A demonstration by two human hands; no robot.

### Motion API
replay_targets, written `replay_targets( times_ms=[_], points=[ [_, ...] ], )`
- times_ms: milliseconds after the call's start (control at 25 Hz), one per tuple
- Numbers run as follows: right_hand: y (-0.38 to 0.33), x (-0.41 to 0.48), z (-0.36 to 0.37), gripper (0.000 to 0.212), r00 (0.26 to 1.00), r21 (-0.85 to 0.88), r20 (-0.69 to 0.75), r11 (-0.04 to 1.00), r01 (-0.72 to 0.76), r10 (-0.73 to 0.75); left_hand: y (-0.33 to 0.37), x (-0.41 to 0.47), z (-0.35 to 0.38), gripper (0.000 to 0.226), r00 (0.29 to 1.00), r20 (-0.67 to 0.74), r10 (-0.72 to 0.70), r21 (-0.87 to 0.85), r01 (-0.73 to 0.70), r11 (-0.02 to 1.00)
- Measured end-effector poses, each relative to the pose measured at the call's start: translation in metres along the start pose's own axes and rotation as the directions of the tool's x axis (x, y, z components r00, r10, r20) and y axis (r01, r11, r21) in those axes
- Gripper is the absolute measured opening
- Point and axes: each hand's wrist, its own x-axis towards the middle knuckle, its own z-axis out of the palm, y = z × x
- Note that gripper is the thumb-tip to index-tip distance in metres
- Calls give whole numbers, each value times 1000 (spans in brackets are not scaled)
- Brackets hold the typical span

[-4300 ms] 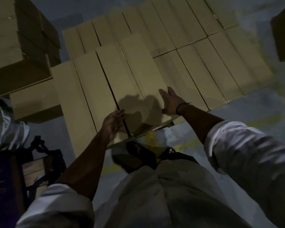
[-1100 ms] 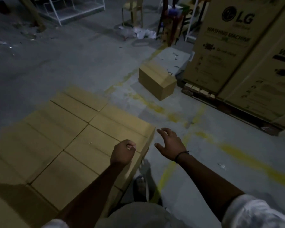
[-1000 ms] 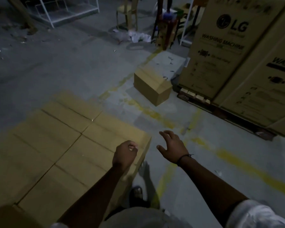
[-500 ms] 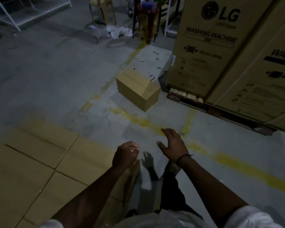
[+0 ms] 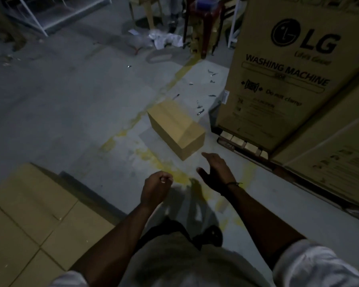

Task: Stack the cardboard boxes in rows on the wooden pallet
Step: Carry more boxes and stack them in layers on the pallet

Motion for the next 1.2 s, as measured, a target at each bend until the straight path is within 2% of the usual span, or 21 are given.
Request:
replay_targets(
  times_ms=[280, 600, 800, 1040, 1200],
  points=[
    [32, 125, -30, 67, 993, -59, 108, 997, 43, -37, 20, 115, 4, 12, 983, -22, -184, -47, 182, 982],
    [59, 315, -68, 64, 981, -83, 191, 997, 3, 13, 29, 297, 4, 16, 954, 53, -295, -142, 300, 943],
    [56, 417, -75, 63, 971, -134, 236, 991, -4, 36, 38, 382, -1, 11, 937, 77, -341, -111, 347, 931],
    [90, 536, -21, 68, 924, -156, 380, 983, 98, -31, -4, 451, 31, 10, 846, 62, -529, -82, 532, 843],
    [150, 623, 57, 77, 884, -192, 467, 979, 74, 24, -46, 501, 69, 14, 781, 15, -624, -108, 622, 776]
  ],
)
